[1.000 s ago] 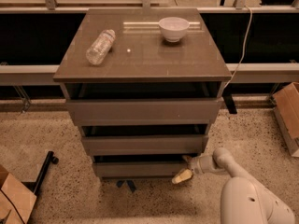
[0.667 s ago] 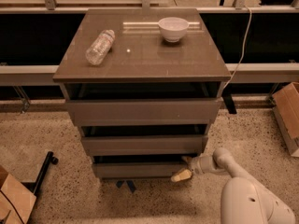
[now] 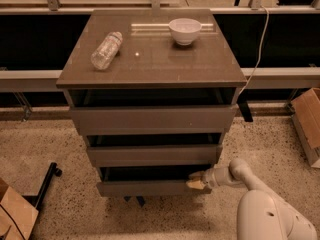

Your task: Open bottom drawer

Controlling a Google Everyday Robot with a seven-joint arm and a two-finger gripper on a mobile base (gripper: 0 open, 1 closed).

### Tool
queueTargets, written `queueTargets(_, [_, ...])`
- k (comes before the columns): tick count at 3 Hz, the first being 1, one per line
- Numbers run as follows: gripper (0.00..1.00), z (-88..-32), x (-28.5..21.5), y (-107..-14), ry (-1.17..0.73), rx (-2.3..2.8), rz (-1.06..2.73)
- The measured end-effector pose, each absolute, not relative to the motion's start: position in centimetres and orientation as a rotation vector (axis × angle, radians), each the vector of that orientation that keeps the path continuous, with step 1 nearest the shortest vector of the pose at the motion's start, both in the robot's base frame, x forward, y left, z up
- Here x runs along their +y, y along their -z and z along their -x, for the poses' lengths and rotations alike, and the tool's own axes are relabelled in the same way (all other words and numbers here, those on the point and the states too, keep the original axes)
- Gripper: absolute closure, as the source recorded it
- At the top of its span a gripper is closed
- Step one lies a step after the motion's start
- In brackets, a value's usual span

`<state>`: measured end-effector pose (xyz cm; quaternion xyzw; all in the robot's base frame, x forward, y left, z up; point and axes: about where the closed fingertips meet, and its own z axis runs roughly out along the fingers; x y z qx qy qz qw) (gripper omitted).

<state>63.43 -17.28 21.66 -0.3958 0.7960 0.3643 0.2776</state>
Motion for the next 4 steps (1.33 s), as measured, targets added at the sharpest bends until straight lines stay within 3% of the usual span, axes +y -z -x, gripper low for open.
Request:
queueTargets(1, [0.88,-63.4,-17.3,-21.7,-0.978,2.137,1.063])
queueTargets(2, [0.98,-63.3,-17.1,-21.5,-0.983,2.137,1.064])
queueTargets(4, [0.51,-61.9,-18.1,-20.8,-0.982,2.268,1.104])
